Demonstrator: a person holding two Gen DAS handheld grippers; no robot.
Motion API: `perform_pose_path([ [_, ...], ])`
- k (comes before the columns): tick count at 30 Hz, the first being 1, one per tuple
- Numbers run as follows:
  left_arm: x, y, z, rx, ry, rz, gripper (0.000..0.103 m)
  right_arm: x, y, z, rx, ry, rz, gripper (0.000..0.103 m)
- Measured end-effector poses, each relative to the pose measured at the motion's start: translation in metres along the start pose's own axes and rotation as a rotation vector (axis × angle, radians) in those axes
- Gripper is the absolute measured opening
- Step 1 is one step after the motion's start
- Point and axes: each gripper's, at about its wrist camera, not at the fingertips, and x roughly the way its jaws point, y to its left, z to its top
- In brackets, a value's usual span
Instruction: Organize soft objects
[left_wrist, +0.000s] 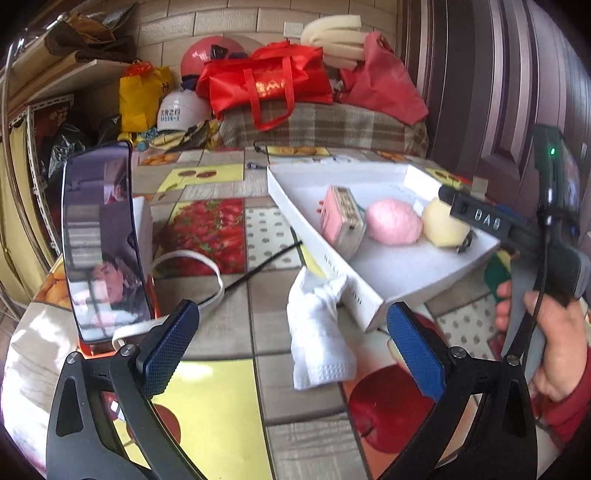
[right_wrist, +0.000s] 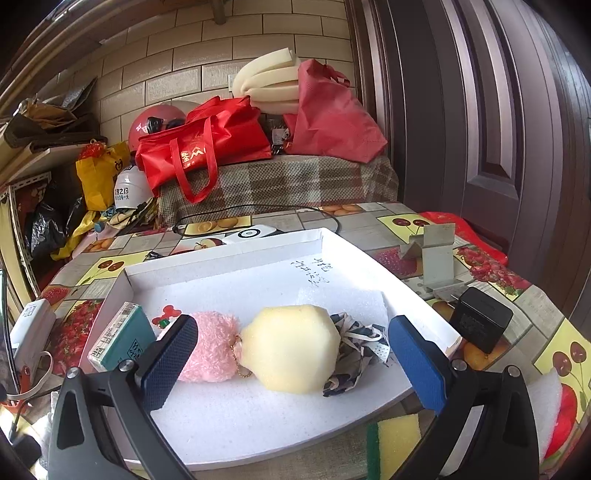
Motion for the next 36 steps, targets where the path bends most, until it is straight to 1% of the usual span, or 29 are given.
perform_pose_path([
  [1, 0.004, 0.001, -0.001, -0.007, 0.021, 0.003, 0.101, 0.001, 0.0, 0.0, 0.001, 0.004, 0.0, 0.103],
  [2, 0.007, 0.0, -0.001, -0.01, 0.039, 0.008, 0.097, 0.001, 0.0, 0.0, 0.0, 0.006, -0.001, 0.103],
  [4, 0.014, 0.001, -0.002, -0.009, 0.072, 0.001, 0.096, -0.001, 0.002, 0.0, -0.005, -0.002, -0.005, 0.103],
  [6, 0.02, -0.001, -0.001, -0.002, 0.096, -0.008, 0.095, -0.008, 0.004, -0.001, -0.015, -0.035, -0.009, 0.103],
  [8, 0.028, -0.006, 0.0, 0.014, 0.127, -0.018, 0.079, -0.018, 0.008, -0.004, -0.041, -0.066, -0.001, 0.103],
  [9, 0.034, -0.009, 0.001, 0.022, 0.15, -0.02, 0.078, -0.023, 0.012, -0.007, -0.057, -0.059, 0.017, 0.103],
  [11, 0.045, -0.011, 0.001, 0.029, 0.2, -0.022, 0.07, -0.038, 0.02, -0.014, -0.103, -0.055, 0.07, 0.103],
  [13, 0.047, -0.012, 0.002, 0.034, 0.2, -0.017, 0.069, -0.058, 0.022, -0.023, -0.157, -0.066, 0.116, 0.103],
  [14, 0.047, -0.013, 0.001, 0.039, 0.202, -0.02, 0.066, -0.067, 0.02, -0.027, -0.18, -0.06, 0.141, 0.103],
  [15, 0.047, -0.014, 0.001, 0.045, 0.202, -0.019, 0.065, -0.076, 0.015, -0.031, -0.194, -0.055, 0.161, 0.103],
  [16, 0.047, -0.015, 0.002, 0.051, 0.203, -0.016, 0.064, -0.084, 0.005, -0.033, -0.194, -0.059, 0.169, 0.103],
  [17, 0.047, -0.016, 0.002, 0.057, 0.203, -0.019, 0.06, -0.092, -0.009, -0.034, -0.18, -0.069, 0.167, 0.103],
  [18, 0.047, -0.017, 0.002, 0.064, 0.202, -0.021, 0.058, -0.098, -0.025, -0.033, -0.159, -0.081, 0.156, 0.103],
  [20, 0.046, -0.019, 0.002, 0.077, 0.197, -0.022, 0.052, -0.107, -0.064, -0.029, -0.11, -0.102, 0.101, 0.103],
  [22, 0.045, -0.021, 0.002, 0.086, 0.192, -0.021, 0.051, -0.11, -0.107, -0.024, -0.055, -0.108, 0.029, 0.103],
  [23, 0.045, -0.021, 0.003, 0.087, 0.191, -0.02, 0.051, -0.108, -0.129, -0.023, -0.025, -0.096, 0.001, 0.103],
  [25, 0.045, -0.02, 0.002, 0.086, 0.194, -0.022, 0.051, -0.101, -0.17, -0.023, 0.019, -0.04, -0.027, 0.103],
  [28, 0.046, -0.021, 0.002, 0.091, 0.201, -0.013, 0.051, -0.092, -0.212, -0.029, 0.062, 0.052, -0.043, 0.103],
  [30, 0.047, -0.024, 0.002, 0.106, 0.205, -0.001, 0.051, -0.086, -0.228, -0.031, 0.113, 0.106, -0.013, 0.103],
  [31, 0.047, -0.025, 0.001, 0.113, 0.204, 0.001, 0.048, -0.084, -0.232, -0.033, 0.128, 0.13, 0.002, 0.103],
  [32, 0.047, -0.026, 0.001, 0.119, 0.202, -0.006, 0.041, -0.08, -0.232, -0.034, 0.13, 0.15, 0.023, 0.103],
  [33, 0.046, -0.027, 0.001, 0.122, 0.199, -0.001, 0.041, -0.077, -0.229, -0.036, 0.125, 0.166, 0.044, 0.103],
  [35, 0.046, -0.027, 0.001, 0.121, 0.196, -0.002, 0.036, -0.073, -0.221, -0.039, 0.089, 0.189, 0.079, 0.096],
  [36, 0.045, -0.026, 0.001, 0.118, 0.195, -0.007, 0.036, -0.073, -0.217, -0.039, 0.073, 0.192, 0.097, 0.09],
])
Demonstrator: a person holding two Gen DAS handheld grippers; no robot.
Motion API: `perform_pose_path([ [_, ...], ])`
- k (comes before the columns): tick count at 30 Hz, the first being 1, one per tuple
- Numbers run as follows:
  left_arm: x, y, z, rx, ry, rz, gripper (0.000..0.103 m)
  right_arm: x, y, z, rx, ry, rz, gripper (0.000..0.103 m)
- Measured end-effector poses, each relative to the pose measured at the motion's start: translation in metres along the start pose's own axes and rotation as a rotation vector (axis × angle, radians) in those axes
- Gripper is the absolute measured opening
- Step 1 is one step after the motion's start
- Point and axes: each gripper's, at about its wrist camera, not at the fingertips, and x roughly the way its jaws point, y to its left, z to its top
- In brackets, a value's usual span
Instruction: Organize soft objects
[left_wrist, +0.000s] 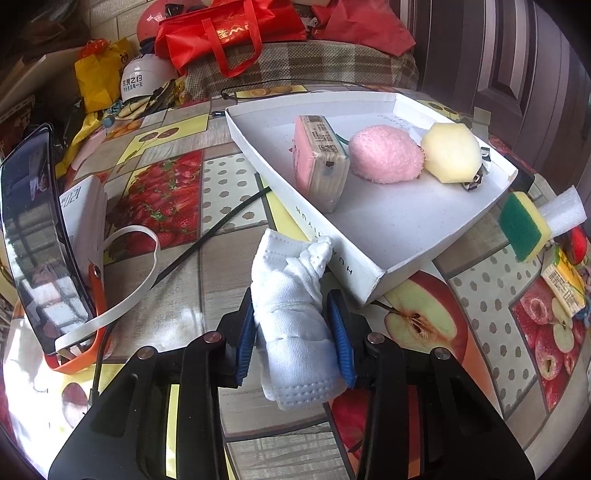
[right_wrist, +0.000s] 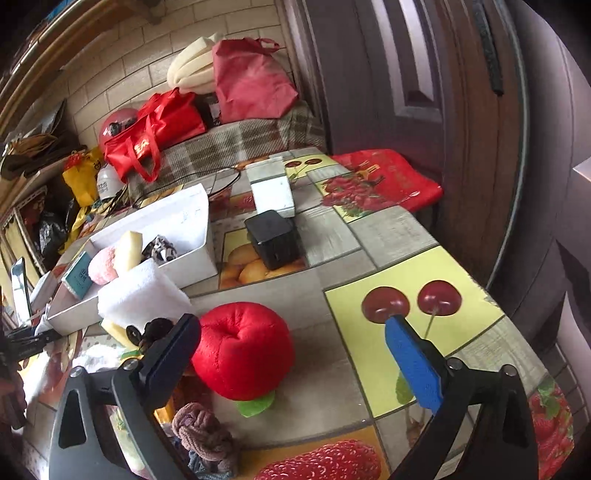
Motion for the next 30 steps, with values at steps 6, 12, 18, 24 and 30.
perform_pose_path([
  [6, -0.004, -0.002, -0.003, 0.004, -0.006, -0.007, 0.034, 0.026, 0.021, -0.001, -0.081, 0.116, 0.016, 0.078],
  [12, -0.013, 0.0, -0.005, -0.017, -0.043, -0.016, 0.032, 0.029, 0.017, -0.005, -0.073, 0.136, 0.001, 0.06],
  [18, -0.043, 0.004, -0.012, -0.036, -0.2, 0.011, 0.031, -0.023, -0.014, -0.006, 0.104, -0.129, -0.083, 0.06],
  [24, -0.08, -0.014, -0.024, 0.067, -0.412, 0.033, 0.031, -0.058, 0.024, -0.013, -0.01, -0.284, -0.077, 0.06],
  [30, -0.076, -0.033, -0.018, 0.117, -0.41, 0.007, 0.031, -0.041, 0.086, -0.017, -0.15, -0.22, 0.049, 0.06],
])
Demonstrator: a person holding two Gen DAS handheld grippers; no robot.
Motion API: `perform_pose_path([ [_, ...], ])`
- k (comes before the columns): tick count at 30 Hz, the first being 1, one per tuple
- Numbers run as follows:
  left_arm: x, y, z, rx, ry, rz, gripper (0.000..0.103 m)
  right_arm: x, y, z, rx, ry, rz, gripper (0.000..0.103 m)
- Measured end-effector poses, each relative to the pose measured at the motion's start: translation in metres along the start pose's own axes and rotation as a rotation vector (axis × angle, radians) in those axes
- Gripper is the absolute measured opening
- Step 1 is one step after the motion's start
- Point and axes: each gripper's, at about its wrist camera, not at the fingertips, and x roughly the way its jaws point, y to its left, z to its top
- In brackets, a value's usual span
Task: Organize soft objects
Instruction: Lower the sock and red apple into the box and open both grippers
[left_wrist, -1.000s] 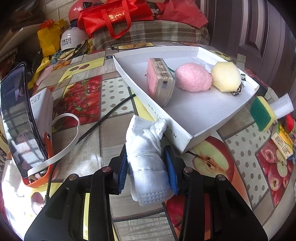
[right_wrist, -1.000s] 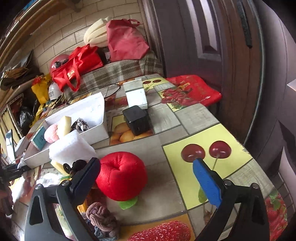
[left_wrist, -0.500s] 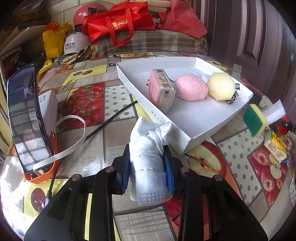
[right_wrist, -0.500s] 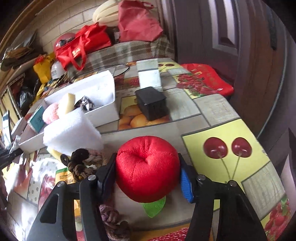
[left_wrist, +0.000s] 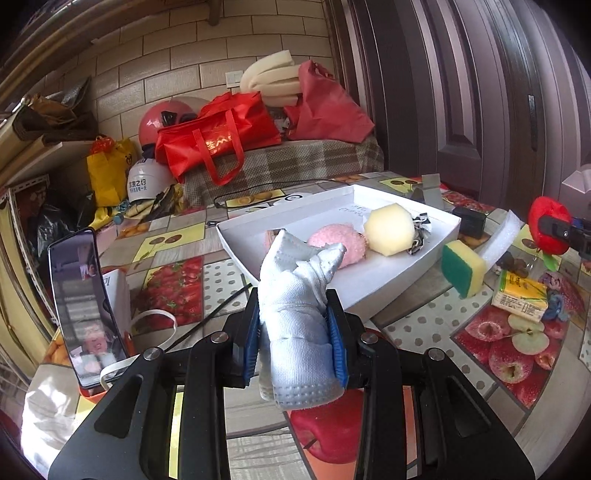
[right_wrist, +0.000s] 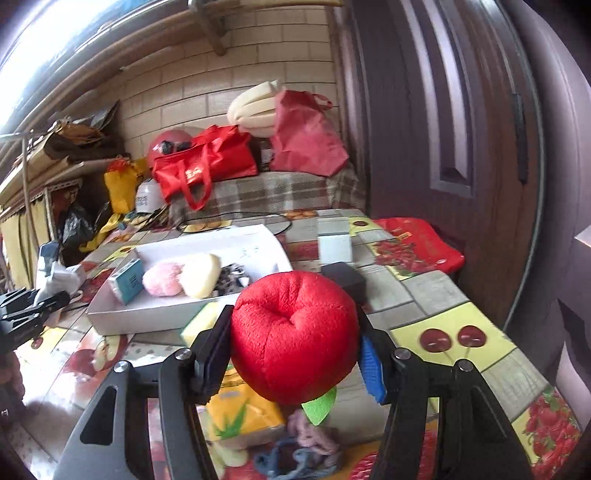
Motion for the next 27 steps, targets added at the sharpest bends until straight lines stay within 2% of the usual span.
perform_pose_path([
  [4, 0.007, -0.016, 0.005, 0.032, -0.009, -0.011, 0.031, 0.011, 0.028, -0.001, -0.018, 0.023, 0.067, 0.06],
  [10, 0.028, -0.026, 0.016, 0.048, -0.002, -0.023, 0.031, 0.034, 0.065, 0.001, -0.055, 0.047, 0.099, 0.06],
  [16, 0.058, -0.014, 0.025, -0.028, 0.076, -0.057, 0.031, 0.066, 0.083, 0.011, -0.016, 0.065, 0.074, 0.06],
  [21, 0.073, 0.002, 0.029, -0.116, 0.1, -0.058, 0.031, 0.096, 0.096, 0.018, 0.049, 0.097, 0.057, 0.06],
  [24, 0.074, 0.012, 0.028, -0.174, 0.096, -0.05, 0.031, 0.114, 0.114, 0.023, 0.036, 0.111, 0.059, 0.06],
  [27, 0.076, 0.016, 0.027, -0.197, 0.105, -0.053, 0.03, 0.137, 0.129, 0.025, -0.002, 0.176, 0.058, 0.06],
])
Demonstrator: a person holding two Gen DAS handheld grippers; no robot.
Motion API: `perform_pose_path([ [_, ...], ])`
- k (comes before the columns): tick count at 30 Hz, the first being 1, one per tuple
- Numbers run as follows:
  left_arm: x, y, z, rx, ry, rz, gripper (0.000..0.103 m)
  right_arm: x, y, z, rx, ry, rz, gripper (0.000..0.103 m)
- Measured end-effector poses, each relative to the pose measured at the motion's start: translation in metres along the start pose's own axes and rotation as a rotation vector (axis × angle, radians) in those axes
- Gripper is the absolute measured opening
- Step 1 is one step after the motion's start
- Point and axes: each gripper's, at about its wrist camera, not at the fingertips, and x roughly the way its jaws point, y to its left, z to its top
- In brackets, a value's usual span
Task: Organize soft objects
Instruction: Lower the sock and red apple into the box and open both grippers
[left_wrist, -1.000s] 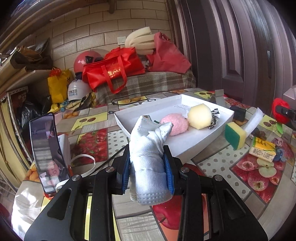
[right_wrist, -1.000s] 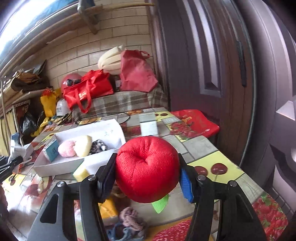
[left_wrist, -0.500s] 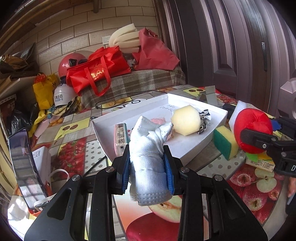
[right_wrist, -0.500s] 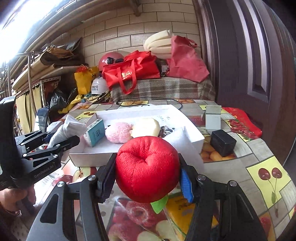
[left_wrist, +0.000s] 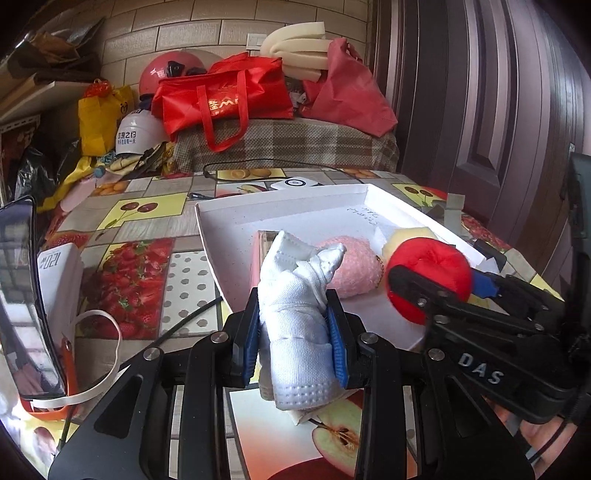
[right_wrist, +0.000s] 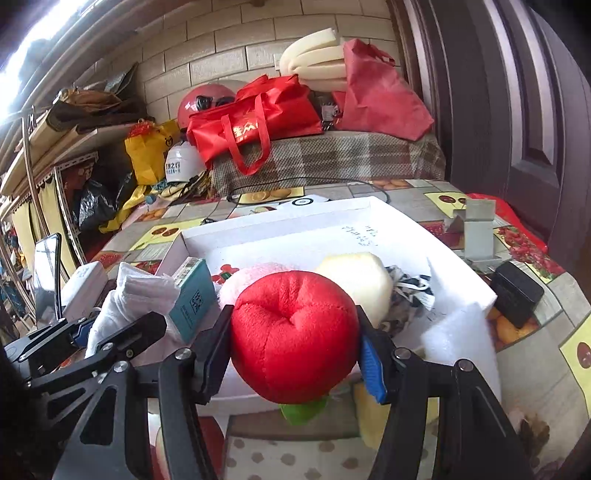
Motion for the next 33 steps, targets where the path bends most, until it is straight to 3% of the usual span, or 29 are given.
perform_pose_path([
  [3, 0.005, 0.001, 0.002, -0.011, 0.018, -0.027, 0.031, 0.03, -0.004, 0.003, 0.021, 0.144, 0.018, 0.061],
  [4, 0.009, 0.0, 0.003, -0.006, 0.03, -0.036, 0.031, 0.034, -0.006, 0.003, 0.025, 0.156, 0.016, 0.061],
  [11, 0.041, 0.0, 0.012, -0.007, 0.118, -0.039, 0.031, 0.044, -0.026, 0.011, 0.132, 0.135, -0.096, 0.061],
  [17, 0.048, 0.004, 0.025, -0.039, 0.044, 0.015, 0.031, 0.038, -0.03, 0.012, 0.157, 0.102, -0.115, 0.061],
  [20, 0.05, 0.006, 0.03, -0.054, 0.011, 0.059, 0.032, 0.039, -0.025, 0.013, 0.137, 0.105, -0.114, 0.067],
  [22, 0.045, 0.009, 0.03, -0.071, -0.015, 0.088, 0.044, 0.039, -0.024, 0.014, 0.134, 0.105, -0.133, 0.086],
  [23, 0.041, 0.012, 0.029, -0.085, -0.035, 0.108, 0.059, 0.04, -0.026, 0.015, 0.137, 0.102, -0.138, 0.086],
  [24, 0.037, 0.015, 0.029, -0.103, -0.053, 0.125, 0.067, 0.039, -0.027, 0.015, 0.142, 0.101, -0.141, 0.086],
  [26, 0.033, 0.022, 0.028, -0.135, -0.074, 0.121, 0.1, 0.039, -0.029, 0.015, 0.151, 0.103, -0.142, 0.088],
  [28, 0.033, 0.026, 0.028, -0.149, -0.077, 0.101, 0.103, 0.039, -0.026, 0.016, 0.137, 0.097, -0.148, 0.103],
  [33, 0.022, 0.019, 0.027, -0.121, -0.135, 0.124, 0.103, 0.029, -0.008, 0.017, 0.046, 0.032, -0.182, 0.103],
])
